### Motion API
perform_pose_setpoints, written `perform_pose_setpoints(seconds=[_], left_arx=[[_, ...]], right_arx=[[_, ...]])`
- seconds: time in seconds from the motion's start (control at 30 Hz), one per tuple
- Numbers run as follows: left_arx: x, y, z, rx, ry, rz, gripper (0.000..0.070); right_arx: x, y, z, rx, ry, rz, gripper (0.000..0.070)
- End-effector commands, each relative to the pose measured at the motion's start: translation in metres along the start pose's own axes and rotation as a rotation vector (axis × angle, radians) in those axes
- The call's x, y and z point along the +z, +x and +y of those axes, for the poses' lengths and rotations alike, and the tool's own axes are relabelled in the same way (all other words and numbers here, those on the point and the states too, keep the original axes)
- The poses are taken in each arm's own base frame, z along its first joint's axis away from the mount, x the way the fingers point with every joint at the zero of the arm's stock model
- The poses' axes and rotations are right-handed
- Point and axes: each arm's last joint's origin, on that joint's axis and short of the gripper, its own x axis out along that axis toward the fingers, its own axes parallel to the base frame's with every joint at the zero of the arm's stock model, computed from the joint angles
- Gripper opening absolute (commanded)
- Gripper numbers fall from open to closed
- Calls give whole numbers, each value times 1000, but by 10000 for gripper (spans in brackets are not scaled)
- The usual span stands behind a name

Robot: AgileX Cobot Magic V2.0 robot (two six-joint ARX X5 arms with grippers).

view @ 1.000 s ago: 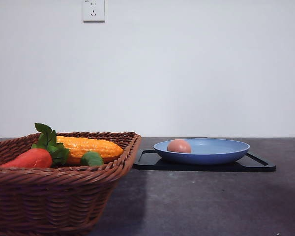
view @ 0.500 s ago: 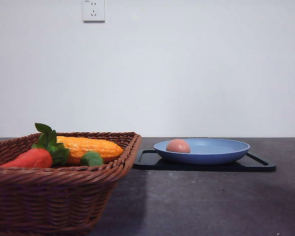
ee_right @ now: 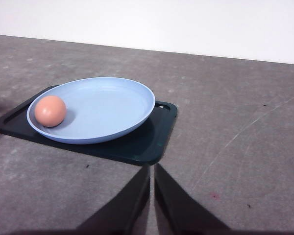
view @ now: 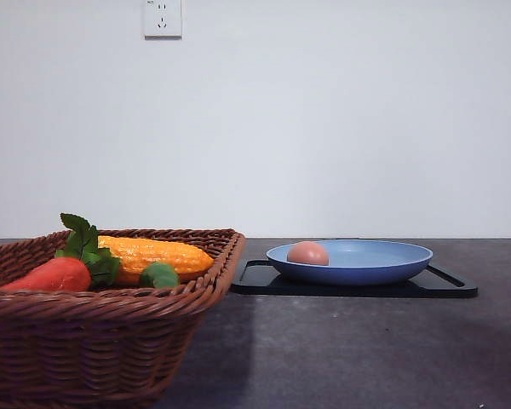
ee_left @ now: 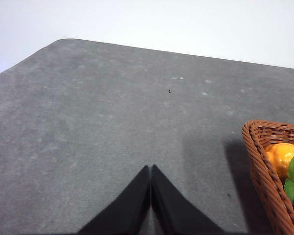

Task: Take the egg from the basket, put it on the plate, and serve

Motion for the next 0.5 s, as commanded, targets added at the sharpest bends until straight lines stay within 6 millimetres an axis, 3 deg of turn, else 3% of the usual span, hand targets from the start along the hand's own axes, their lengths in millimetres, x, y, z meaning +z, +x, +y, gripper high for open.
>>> perform_pose_setpoints(seconds=[0.0,0.47], left_arx=[[-9,3,1,2,2,30,0],[-9,3,1,2,2,30,0]], right_arx=[[-3,1,0,0,19,10,0],[-3,1,0,0,19,10,0]])
